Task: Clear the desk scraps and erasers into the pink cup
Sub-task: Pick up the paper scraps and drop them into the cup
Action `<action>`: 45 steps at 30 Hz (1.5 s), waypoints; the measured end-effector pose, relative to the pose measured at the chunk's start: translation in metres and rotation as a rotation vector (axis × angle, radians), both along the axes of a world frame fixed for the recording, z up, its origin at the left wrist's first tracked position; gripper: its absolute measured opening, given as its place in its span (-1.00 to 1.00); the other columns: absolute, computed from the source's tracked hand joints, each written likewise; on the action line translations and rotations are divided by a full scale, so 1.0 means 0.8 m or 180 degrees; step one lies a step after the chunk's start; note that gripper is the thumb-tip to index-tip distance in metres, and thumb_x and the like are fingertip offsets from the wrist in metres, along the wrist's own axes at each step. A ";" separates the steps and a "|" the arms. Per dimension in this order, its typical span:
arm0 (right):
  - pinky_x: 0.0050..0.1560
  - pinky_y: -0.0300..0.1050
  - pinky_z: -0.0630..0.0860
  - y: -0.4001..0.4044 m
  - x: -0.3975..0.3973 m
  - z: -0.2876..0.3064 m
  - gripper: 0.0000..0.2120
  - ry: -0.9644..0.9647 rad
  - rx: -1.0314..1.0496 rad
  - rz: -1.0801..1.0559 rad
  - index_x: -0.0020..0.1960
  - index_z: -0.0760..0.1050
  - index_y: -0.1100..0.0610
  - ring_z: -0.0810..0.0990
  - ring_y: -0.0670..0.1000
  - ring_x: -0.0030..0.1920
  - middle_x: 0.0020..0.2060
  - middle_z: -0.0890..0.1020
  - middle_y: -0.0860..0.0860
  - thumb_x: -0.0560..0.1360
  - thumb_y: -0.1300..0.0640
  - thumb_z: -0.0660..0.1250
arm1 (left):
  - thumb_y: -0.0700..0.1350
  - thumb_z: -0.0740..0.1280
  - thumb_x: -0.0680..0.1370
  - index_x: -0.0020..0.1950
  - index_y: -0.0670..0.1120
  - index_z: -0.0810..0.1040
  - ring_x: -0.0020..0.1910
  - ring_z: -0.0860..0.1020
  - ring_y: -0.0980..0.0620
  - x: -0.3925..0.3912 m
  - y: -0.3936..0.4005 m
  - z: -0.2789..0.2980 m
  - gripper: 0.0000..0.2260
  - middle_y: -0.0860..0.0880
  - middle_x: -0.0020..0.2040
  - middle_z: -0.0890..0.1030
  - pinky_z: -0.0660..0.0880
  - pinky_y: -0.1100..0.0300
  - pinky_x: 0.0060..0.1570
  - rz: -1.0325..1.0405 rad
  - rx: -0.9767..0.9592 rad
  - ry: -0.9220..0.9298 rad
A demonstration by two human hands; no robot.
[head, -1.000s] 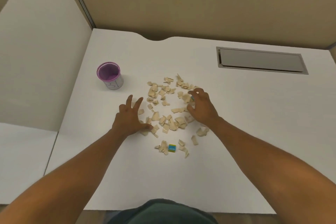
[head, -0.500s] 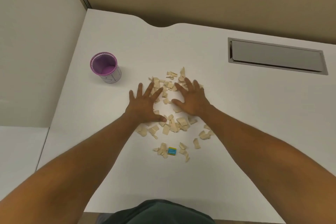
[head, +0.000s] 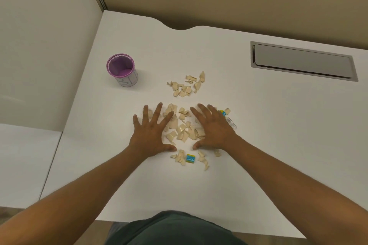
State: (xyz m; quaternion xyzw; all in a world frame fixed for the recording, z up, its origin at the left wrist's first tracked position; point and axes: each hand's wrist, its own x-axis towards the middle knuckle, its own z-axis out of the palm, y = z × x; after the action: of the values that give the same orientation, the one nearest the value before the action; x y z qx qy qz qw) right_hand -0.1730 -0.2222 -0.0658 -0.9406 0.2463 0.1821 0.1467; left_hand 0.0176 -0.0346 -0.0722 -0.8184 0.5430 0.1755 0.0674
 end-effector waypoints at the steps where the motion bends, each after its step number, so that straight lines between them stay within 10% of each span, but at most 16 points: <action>1: 0.55 0.21 0.19 -0.001 -0.001 0.000 0.36 -0.0024 -0.0025 -0.0100 0.63 -0.20 -0.12 0.07 0.21 0.59 0.63 0.04 0.04 0.09 -0.51 0.49 | 0.68 0.27 0.20 0.70 0.22 -0.15 0.65 0.06 -0.38 -0.001 0.002 0.002 0.22 -0.09 0.74 -0.13 0.31 -0.37 0.41 0.0163 -0.0002 -0.0001; 12: 0.23 0.07 0.52 0.027 0.047 0.005 -0.09 -0.0275 0.0532 -0.0720 0.52 0.31 0.11 0.37 0.16 0.36 0.42 0.34 0.08 0.28 0.16 0.67 | 0.07 0.71 0.29 0.70 -0.06 0.07 0.46 0.27 -0.23 -0.009 -0.028 0.001 0.17 -0.13 0.59 0.18 0.49 -0.11 0.32 0.0480 -0.0292 0.1163; 21: 0.15 0.11 0.56 0.043 0.046 0.006 0.19 -0.0084 0.0244 -0.1012 0.62 -0.03 -0.15 0.24 0.19 0.41 0.56 0.10 0.05 0.20 -0.29 0.60 | 0.32 0.63 0.22 0.68 0.20 0.02 0.40 0.26 -0.23 -0.003 -0.027 0.006 0.19 -0.06 0.67 -0.01 0.59 -0.16 0.12 0.0429 -0.0222 0.0568; 31: 0.03 -0.03 0.53 0.074 0.056 -0.001 -0.67 -0.0602 0.0200 -0.0971 0.34 0.50 0.02 0.45 0.13 0.17 0.16 0.45 0.10 0.59 0.19 0.33 | -0.12 0.47 0.55 0.46 -0.02 0.56 0.29 0.45 -0.24 -0.012 -0.045 0.012 -0.54 -0.13 0.42 0.44 0.50 -0.03 0.23 0.0532 -0.0504 0.1272; 38: -0.15 -0.17 0.37 0.073 0.059 -0.005 -0.79 -0.0816 0.0303 -0.1297 0.04 0.66 0.16 0.58 0.11 0.00 -0.04 0.56 0.09 0.53 0.32 0.28 | -0.25 0.44 0.54 0.22 -0.11 0.73 0.14 0.61 -0.15 -0.006 -0.041 0.006 -0.73 -0.11 0.16 0.65 0.49 0.12 0.05 0.0950 -0.0847 0.1458; 45: 0.10 -0.13 0.54 0.062 0.043 -0.011 -0.75 -0.1020 0.0546 -0.1611 0.18 0.67 0.09 0.63 0.07 0.12 0.09 0.67 0.05 0.54 0.25 0.39 | -0.22 0.47 0.51 0.16 -0.10 0.76 0.17 0.66 -0.10 0.011 -0.019 0.014 -0.76 -0.05 0.17 0.73 0.52 0.15 0.13 0.1338 -0.1210 0.1616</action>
State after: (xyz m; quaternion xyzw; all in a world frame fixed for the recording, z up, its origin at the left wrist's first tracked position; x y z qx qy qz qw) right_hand -0.1384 -0.1722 -0.0748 -0.8503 0.4301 0.0094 0.3031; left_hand 0.0261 -0.0496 -0.0613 -0.8403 0.3856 0.2788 -0.2597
